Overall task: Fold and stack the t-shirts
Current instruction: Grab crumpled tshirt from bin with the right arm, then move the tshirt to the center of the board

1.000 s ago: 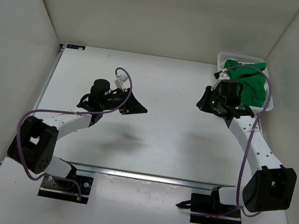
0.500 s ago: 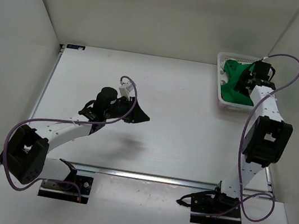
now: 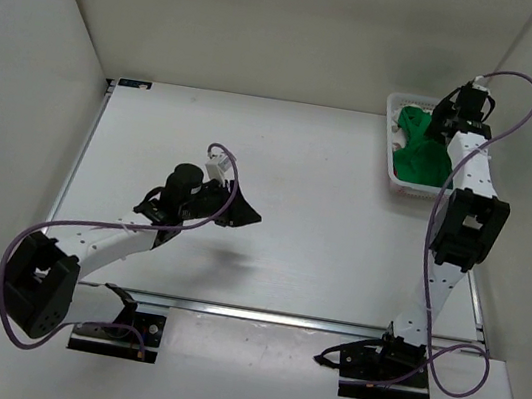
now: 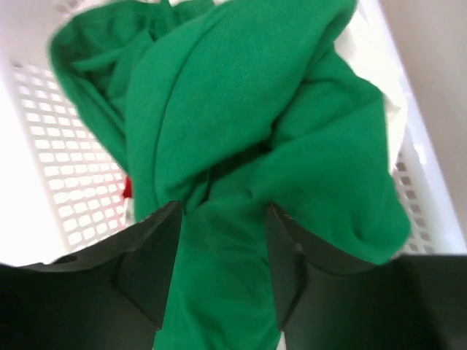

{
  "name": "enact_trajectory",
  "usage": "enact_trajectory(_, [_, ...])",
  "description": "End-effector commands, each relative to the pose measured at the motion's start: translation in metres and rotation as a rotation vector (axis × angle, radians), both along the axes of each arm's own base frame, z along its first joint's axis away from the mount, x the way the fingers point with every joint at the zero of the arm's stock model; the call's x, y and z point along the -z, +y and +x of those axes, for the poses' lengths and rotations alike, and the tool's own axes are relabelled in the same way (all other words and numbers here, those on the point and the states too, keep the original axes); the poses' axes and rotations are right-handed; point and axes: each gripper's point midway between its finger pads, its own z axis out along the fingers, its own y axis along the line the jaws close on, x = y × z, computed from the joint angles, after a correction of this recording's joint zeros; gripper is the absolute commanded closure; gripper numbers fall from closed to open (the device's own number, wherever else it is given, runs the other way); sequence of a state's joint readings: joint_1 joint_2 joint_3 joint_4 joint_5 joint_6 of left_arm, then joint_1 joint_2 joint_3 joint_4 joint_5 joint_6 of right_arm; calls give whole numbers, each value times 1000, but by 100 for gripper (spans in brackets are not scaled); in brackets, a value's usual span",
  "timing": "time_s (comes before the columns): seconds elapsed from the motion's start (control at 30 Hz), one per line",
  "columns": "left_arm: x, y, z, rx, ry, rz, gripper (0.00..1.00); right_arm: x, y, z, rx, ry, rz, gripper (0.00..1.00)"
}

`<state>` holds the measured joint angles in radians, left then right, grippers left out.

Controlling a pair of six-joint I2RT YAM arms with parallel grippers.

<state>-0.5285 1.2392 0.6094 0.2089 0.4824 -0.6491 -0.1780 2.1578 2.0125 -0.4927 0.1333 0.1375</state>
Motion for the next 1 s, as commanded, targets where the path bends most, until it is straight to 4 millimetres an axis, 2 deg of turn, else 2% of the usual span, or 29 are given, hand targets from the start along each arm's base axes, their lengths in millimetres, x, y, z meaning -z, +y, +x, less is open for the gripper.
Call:
enact_trajectory(0.0, [-10,14,6,-40,-50,2,53,-7,-5,12,17,-17,-18,54])
enact_trajectory(0.03, [-9,14,5,-42,-51,6,52,-7,-5,16,15,-21,-18,59])
enact_trajectory(0.1, [-8,18,4,-53,-61,11,53,-17,-3,19,16,-39,-31,63])
enact_trajectory(0.13, [-8,19,4,-55,-50,5,51,-12,-7,21,31,-39,-27,63])
enact_trajectory(0.17, [-9,19,5,-53,-53,8,51,-17,-7,21,23,-47,-37,64])
enact_trajectory(0.2, [-10,21,5,-58,-52,8,51,-13,-7,20,26,-37,-28,72])
enact_trajectory(0.23, [-10,22,6,-66,-56,12,51,-15,-9,21,31,-42,-22,84])
enact_trajectory(0.27, [-10,23,6,-68,-58,14,51,-20,-10,19,33,-43,-19,89])
enact_trajectory(0.3, [-8,24,7,-74,-53,20,51,-16,-11,15,35,-27,-10,96])
enact_trajectory(0.33, [-11,23,8,-65,-56,19,51,-24,-9,15,31,-44,-13,100])
enact_trajectory(0.43, [-14,26,14,-88,-62,28,51,-52,-7,10,28,-77,-9,100])
enact_trajectory(0.5, [-21,23,17,-85,-63,18,51,-93,1,4,6,-149,1,100])
enact_trajectory(0.53, [-18,24,19,-87,-52,26,52,-103,7,2,-3,-167,24,100])
enact_trajectory(0.57, [-25,22,21,-82,-61,18,52,-127,6,-4,-1,-206,17,100])
enact_trajectory(0.6, [-29,22,25,-93,-57,12,51,-156,13,-13,-27,-249,21,100])
enact_trajectory(0.63, [-35,20,23,-82,-65,0,51,-169,24,-18,-62,-267,35,100])
enact_trajectory(0.7, [-41,18,28,-82,-60,-13,51,-227,46,-42,-116,-371,30,100])
enact_trajectory(0.73, [-43,20,31,-91,-55,-14,51,-243,66,-47,-176,-403,40,99])
enact_trajectory(0.77, [-50,20,33,-99,-63,-27,51,-273,77,-65,-197,-461,32,100])
enact_trajectory(0.8, [-54,24,39,-121,-59,-42,50,-303,99,-83,-251,-526,28,100])
enact_trajectory(0.83, [-60,27,43,-136,-63,-53,50,-312,124,-90,-322,-550,45,100])
enact_trajectory(0.87, [-60,34,48,-163,-44,-64,51,-349,146,-112,-394,-654,57,100])
enact_trajectory(0.9, [-65,36,50,-171,-33,-81,50,-362,171,-132,-457,-695,75,100])
enact_trajectory(0.93, [-69,46,57,-196,-32,-99,48,-385,200,-145,-538,-790,98,100])
enact_trajectory(0.97, [-71,54,62,-217,-22,-131,45,-401,214,-163,-584,-859,102,100])
